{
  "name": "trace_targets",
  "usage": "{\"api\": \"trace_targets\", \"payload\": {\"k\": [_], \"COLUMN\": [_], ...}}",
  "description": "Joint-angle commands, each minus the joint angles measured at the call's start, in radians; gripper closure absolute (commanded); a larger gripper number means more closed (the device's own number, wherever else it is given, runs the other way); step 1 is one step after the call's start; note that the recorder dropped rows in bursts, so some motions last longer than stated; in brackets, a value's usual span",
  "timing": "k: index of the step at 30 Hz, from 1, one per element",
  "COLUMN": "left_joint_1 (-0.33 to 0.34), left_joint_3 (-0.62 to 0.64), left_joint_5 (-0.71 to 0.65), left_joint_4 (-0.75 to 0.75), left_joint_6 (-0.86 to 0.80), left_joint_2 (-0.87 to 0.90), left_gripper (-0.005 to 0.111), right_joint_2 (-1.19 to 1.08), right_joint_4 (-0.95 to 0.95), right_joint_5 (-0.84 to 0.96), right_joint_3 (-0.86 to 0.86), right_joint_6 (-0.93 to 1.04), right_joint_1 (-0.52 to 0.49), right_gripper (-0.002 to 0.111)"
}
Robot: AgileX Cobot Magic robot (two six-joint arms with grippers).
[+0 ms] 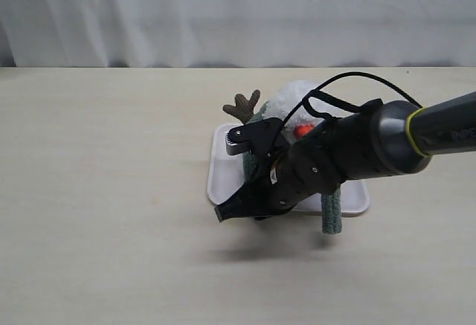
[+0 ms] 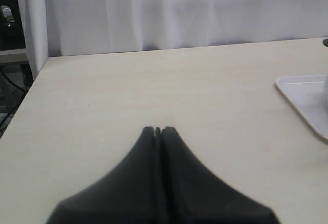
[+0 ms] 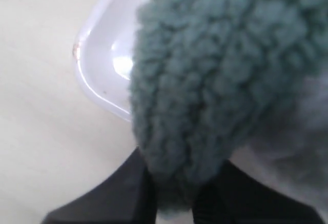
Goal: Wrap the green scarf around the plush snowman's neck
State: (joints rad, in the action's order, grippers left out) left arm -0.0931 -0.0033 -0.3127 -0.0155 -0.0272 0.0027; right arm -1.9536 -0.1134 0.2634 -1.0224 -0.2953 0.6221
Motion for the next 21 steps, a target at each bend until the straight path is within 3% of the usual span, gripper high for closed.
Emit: {"api": "trace_targets", "payload": {"k": [1,11,16,21], "left_joint_1": [-0.006,-0.006,-0.006,-0.006], "left_joint_3": [0.003,0.003,0.003,0.003], "left_joint_5": [0.008,0.008,0.008,0.008], "left_joint_4": [0.003,0.003,0.003,0.003], "left_joint_6": [0.002,0.002,0.002,0.002], "left_joint_2": [-0.003,-0.003,-0.003,-0.003], "left_gripper": [0.107,0.107,0.107,0.107], "right_joint_2": [0.038,0.208,0.212,0.176], "right_joint_4": [-0.007,-0.037,-0.069,-0.153], "right_joint_5": [0.063,0.250,0.406,0.415], "right_joint_3": [0.000,0.000,0.002,0.018], "right_joint_6": [0.038,0.050,0.052,0.046], "right_joint_1": [-0.005,-0.005,-0.003,-0.003], "right_gripper": [0.104,0.104,0.104,0.104]}}
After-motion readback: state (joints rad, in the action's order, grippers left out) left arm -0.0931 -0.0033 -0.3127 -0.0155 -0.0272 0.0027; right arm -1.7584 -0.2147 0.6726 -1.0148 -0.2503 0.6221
